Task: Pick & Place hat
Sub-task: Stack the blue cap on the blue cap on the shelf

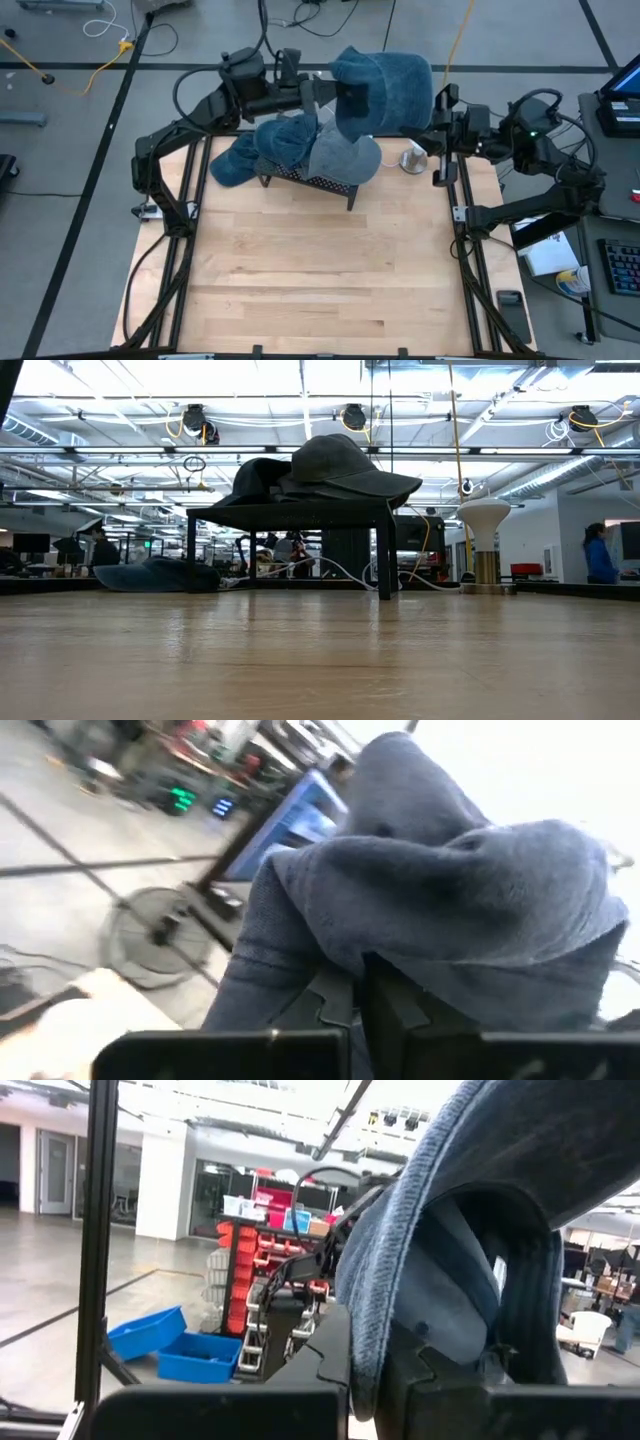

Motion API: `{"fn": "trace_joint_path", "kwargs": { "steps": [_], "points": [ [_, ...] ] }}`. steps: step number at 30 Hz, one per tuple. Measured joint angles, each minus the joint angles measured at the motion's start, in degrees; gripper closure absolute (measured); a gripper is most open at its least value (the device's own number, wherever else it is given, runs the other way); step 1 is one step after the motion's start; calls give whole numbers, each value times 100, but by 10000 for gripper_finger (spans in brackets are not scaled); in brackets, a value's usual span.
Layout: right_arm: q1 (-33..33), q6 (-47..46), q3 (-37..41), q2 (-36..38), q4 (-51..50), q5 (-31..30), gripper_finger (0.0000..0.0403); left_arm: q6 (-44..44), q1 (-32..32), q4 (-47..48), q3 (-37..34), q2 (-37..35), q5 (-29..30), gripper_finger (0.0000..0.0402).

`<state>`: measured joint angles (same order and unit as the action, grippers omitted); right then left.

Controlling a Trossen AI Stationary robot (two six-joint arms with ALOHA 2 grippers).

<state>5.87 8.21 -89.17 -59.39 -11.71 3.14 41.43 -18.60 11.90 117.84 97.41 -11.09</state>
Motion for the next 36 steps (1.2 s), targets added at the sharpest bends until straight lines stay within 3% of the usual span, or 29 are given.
{"fn": "trace_joint_path", "kwargs": {
  "steps": [9,13,16,22,28,32,36],
  "points": [
    [95,303,4,246,-102,-469,394,369,-38,-688,0,2,-1684,398],
    [112,339,4,311,-206,-600,392,380,-23,-1109,0,2,-2118,399],
    [114,358,4,353,-449,-1056,391,475,-16,-1718,0,4,-2376,399],
    [109,-271,2,348,-912,-1318,378,867,-16,-2292,-2,10,-2317,400],
    [120,-795,4,521,-1872,-1195,307,1331,-99,-2610,-2,13,-2285,400],
    [120,-595,7,778,-2530,-1147,259,1514,-186,-2267,9,-24,-1973,400],
    [120,-761,7,1010,-2777,-1250,236,1473,-300,-1536,2,-54,-1609,400]
  ]
}}
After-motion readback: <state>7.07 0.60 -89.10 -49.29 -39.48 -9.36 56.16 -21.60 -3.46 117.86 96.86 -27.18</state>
